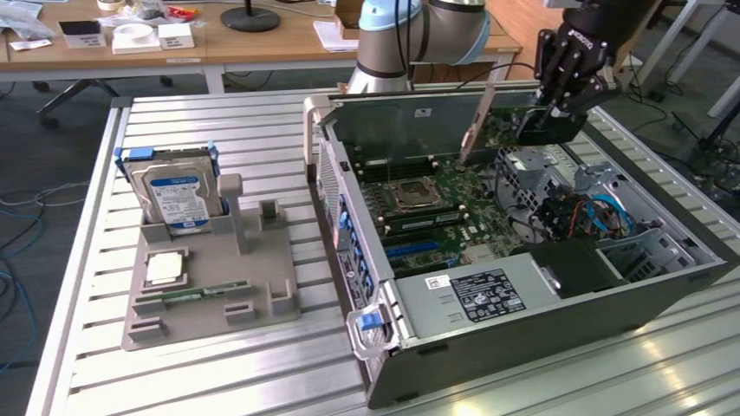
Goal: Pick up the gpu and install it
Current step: 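Insert the gpu into the slot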
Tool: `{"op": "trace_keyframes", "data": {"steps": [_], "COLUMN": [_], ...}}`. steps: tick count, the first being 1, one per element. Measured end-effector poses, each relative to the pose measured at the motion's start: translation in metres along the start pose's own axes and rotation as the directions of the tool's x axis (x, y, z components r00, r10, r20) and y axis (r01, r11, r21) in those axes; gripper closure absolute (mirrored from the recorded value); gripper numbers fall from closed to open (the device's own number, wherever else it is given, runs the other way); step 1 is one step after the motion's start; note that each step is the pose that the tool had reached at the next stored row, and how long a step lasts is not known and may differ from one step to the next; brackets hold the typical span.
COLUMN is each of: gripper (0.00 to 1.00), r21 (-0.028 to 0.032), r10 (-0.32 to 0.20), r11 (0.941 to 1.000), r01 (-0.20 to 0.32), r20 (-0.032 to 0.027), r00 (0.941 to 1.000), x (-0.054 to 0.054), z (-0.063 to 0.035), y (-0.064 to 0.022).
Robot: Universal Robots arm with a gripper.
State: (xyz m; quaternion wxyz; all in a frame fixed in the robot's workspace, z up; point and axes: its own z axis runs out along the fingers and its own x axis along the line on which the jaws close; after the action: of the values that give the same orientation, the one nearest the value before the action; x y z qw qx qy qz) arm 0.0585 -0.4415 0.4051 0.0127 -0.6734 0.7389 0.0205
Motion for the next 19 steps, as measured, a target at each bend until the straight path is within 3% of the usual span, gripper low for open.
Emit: {"op": "trace_keyframes", "data": {"steps": [19], "gripper": [0.73], "r21": [0.0002], "r10": [0.0], "r11": [1.0], "r01": [0.0], "r20": [0.0], "r00": [1.0], "x": [0.002], "z": [0.0002], "y": [0.0254]}}
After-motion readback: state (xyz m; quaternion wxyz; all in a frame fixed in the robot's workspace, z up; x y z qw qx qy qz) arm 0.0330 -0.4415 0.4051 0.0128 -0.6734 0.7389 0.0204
